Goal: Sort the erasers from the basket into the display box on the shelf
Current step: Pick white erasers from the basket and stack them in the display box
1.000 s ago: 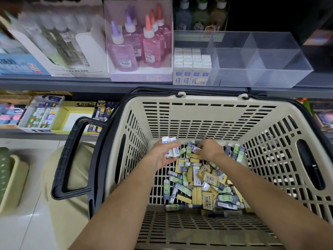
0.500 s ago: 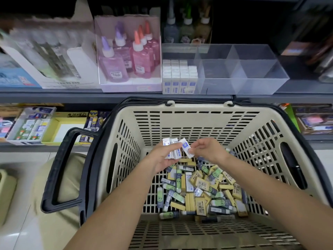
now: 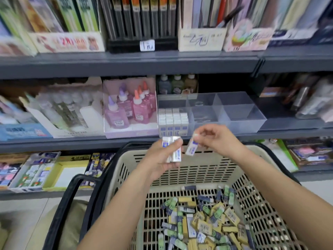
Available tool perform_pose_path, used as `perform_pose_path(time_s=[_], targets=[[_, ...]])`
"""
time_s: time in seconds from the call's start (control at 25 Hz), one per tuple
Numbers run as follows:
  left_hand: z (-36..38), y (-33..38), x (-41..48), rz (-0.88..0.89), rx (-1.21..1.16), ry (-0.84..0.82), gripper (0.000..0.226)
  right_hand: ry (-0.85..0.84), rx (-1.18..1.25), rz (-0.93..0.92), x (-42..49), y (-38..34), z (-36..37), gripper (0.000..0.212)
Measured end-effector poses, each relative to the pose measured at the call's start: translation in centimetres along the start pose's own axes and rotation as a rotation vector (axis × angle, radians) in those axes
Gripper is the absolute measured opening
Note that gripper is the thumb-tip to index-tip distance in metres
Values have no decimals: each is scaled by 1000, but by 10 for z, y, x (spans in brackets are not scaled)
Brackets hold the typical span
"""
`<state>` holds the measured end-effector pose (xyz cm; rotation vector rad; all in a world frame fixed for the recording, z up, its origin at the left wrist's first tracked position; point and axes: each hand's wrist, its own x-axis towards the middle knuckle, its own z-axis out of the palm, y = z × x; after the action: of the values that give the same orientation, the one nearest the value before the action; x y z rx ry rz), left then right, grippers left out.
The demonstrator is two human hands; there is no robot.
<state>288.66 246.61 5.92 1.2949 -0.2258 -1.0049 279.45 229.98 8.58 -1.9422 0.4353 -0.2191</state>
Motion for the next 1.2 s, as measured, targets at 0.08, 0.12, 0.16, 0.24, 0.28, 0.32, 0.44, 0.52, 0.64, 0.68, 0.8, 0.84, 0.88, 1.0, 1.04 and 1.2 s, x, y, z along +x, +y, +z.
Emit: perform_pose_path(time_s=[0.08, 0.12, 0.16, 0.24, 0.28, 0.32, 0.44, 0.52, 0.64, 0.68, 0.8, 0.84, 0.88, 1.0, 1.04, 1.2], targets=[[5, 25, 5, 41, -55, 63, 22, 165, 26, -54, 22, -11, -12, 17], [6, 35, 8, 61, -77, 90, 21, 236, 3, -79, 35, -15, -17, 15], [6, 43, 11, 78, -94, 113, 21, 294, -63, -99, 49, -19, -21, 11], [3, 53, 17, 91, -114, 145, 22, 372, -279, -118, 73, -22, -27, 5], [1, 55, 19, 90, -121, 156, 21, 391, -386, -129, 82, -22, -26, 9], [-1, 55, 21, 86, -123, 165, 20, 389, -460, -141, 90, -22, -24, 11], [-11, 53, 24, 76, -108, 179, 27, 278, -541, -129, 107, -16, -13, 15], [-18, 50, 26, 70, -98, 182, 33, 204, -568, -57, 114, -11, -9, 12], [-23, 48, 29, 57, -90, 176, 26, 143, -609, 29, 124, -8, -2, 11], [-24, 47, 30, 56, -88, 170, 24, 118, -623, 47, 126, -6, 0, 13], [-25, 47, 32, 59, -79, 148, 22, 60, -714, 68, 130, -4, 5, 21], [-25, 47, 32, 58, -78, 140, 24, 45, -746, 59, 130, -4, 4, 23], [-25, 47, 32, 55, -79, 133, 27, 29, -771, 44, 130, -4, 4, 25], [-20, 47, 33, 34, -119, 120, 29, 61, -802, 3, 122, -8, 4, 26], [-18, 46, 33, 21, -156, 120, 24, 119, -811, -19, 117, -10, 4, 25], [-14, 48, 34, -21, -267, 104, 14, 254, -725, -173, 95, -25, 7, 25]])
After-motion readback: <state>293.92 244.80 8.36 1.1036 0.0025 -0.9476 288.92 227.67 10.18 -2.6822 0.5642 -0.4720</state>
